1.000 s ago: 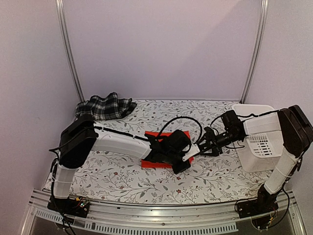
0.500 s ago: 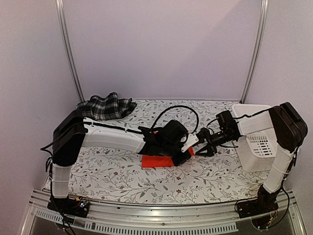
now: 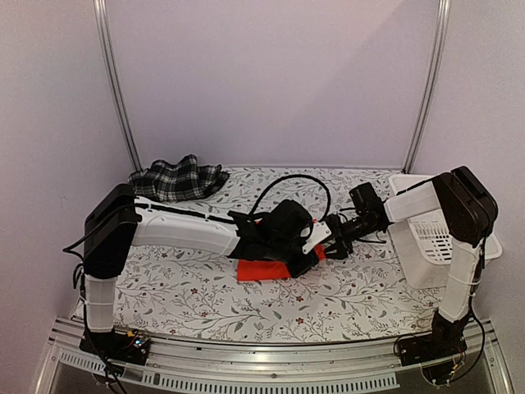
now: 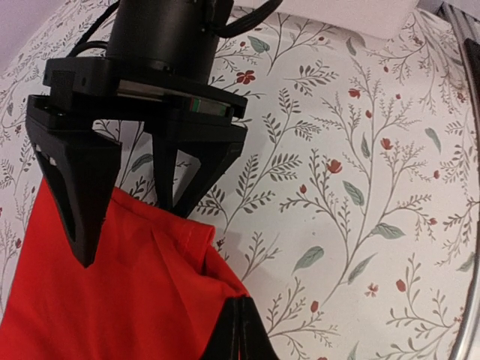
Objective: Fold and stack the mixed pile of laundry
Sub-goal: Pass from the left arm to the right
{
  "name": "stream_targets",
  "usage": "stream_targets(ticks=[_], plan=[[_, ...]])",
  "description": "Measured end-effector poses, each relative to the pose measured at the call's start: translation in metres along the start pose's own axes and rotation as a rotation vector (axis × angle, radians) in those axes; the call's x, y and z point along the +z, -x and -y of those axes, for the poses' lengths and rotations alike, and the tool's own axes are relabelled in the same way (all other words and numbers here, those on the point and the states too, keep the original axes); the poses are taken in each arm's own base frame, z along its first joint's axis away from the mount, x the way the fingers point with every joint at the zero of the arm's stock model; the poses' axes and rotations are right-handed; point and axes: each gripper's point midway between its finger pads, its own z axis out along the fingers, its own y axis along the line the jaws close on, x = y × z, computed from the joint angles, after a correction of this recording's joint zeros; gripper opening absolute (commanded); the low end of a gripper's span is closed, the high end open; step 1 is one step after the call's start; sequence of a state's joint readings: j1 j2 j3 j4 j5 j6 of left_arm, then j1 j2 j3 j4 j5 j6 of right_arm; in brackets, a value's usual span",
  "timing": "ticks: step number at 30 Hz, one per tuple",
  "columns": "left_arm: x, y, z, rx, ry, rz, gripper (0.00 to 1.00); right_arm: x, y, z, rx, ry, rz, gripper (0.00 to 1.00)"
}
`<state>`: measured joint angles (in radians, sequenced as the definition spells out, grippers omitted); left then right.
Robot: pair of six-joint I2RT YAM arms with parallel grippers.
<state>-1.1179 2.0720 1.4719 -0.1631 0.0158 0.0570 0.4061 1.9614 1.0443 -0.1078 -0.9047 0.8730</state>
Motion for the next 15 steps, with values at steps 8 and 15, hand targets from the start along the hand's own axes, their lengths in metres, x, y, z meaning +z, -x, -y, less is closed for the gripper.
stream_targets(ticks=[8, 15], plan=[[-0.01, 0.009, -0.002, -0.007, 0.001, 0.03, 0.0, 0.006, 0.007, 0.003, 0.033, -0.021, 0.004, 0.61], [-0.017, 0.013, 0.003, -0.006, -0.029, 0.052, 0.0, 0.02, 0.029, -0.005, 0.05, 0.016, -0.001, 0.53]])
